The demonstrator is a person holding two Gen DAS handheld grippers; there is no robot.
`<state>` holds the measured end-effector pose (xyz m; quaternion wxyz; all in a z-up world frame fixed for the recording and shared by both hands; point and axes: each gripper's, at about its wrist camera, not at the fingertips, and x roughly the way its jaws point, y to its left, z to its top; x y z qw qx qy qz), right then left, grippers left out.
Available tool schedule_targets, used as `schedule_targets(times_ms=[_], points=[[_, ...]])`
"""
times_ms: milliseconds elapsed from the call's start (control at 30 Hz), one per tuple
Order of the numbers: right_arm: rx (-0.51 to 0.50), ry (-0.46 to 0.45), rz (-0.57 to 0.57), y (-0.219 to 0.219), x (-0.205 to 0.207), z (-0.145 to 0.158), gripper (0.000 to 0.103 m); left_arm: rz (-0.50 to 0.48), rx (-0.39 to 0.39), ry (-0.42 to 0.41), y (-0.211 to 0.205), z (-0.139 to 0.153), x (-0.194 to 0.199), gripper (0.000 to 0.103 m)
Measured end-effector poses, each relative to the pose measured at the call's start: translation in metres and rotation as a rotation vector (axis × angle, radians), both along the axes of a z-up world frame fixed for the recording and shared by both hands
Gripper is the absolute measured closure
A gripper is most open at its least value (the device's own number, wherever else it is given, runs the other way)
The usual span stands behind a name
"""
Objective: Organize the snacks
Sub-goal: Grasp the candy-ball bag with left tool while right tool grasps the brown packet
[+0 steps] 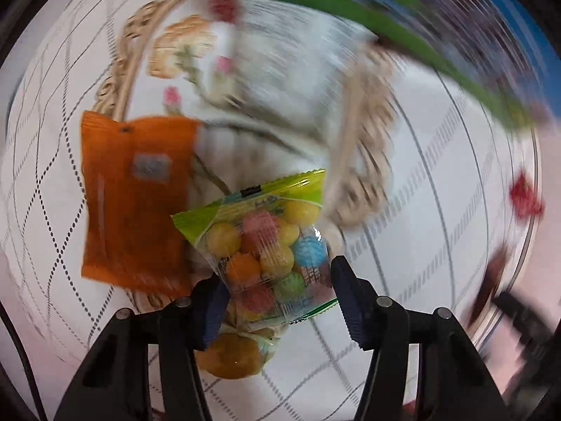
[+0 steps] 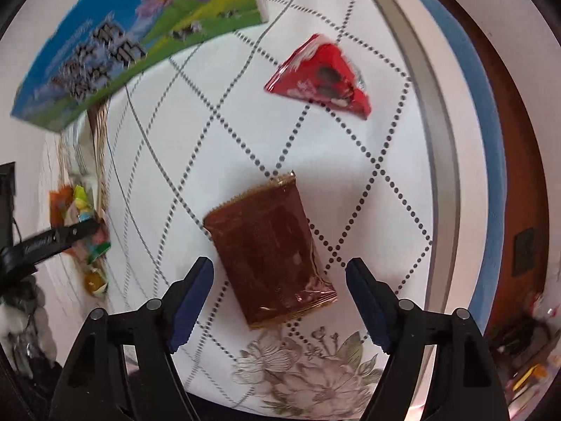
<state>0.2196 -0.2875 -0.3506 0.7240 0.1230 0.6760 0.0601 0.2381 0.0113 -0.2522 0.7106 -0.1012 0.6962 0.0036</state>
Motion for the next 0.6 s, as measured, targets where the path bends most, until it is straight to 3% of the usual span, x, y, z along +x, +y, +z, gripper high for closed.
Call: schedule_targets(times_ms=[167,267,367,600], points=[[0.033,-0.003,0.009,0.016,0.001,-0.019,0.023,-0.107,0.023,-0.007,-0.04,-0.001,-0.019,0.049],[-0.006,-0.006,0.012,0.039,0.006,-0.026,0.035,-0.122,0.052,-0.019,-0.056,-0.001,-0.02,0.049],[0.001,0.003,0.002,0.054,0.006,-0.024,0.038,-0.118,0.047,-0.015,-0.079,-0.007,-0.018,0.049],[0.092,0.05,-0.008,0.091,0.002,-0.022,0.036,-0.112,0.067,-0.013,-0.05,-0.019,-0.012,0.048]])
